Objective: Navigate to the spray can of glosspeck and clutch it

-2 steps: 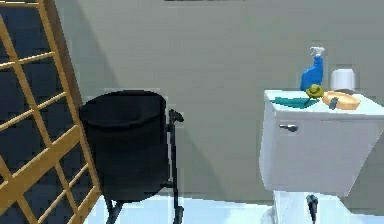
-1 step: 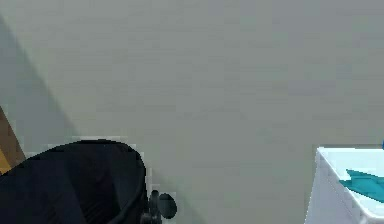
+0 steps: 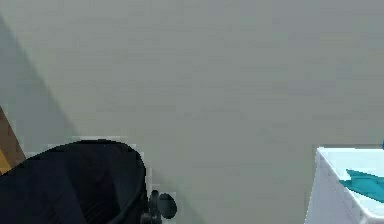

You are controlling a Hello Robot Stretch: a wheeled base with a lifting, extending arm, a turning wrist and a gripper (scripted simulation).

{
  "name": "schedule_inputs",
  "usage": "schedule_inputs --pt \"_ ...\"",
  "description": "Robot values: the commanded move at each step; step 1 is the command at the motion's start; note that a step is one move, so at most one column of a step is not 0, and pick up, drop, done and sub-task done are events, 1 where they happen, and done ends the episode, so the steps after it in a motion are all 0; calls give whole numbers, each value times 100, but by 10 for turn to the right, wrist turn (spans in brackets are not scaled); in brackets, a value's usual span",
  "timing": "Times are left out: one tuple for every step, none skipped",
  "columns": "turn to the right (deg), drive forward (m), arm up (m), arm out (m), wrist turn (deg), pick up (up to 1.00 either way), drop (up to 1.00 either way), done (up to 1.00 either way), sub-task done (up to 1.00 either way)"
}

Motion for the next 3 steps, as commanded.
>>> schedule_inputs --pt "0 0 14 0 0 0 0 0 0" --pt "0 0 0 26 0 0 0 0 0" --pt "0 0 0 0 450 0 0 0 0"
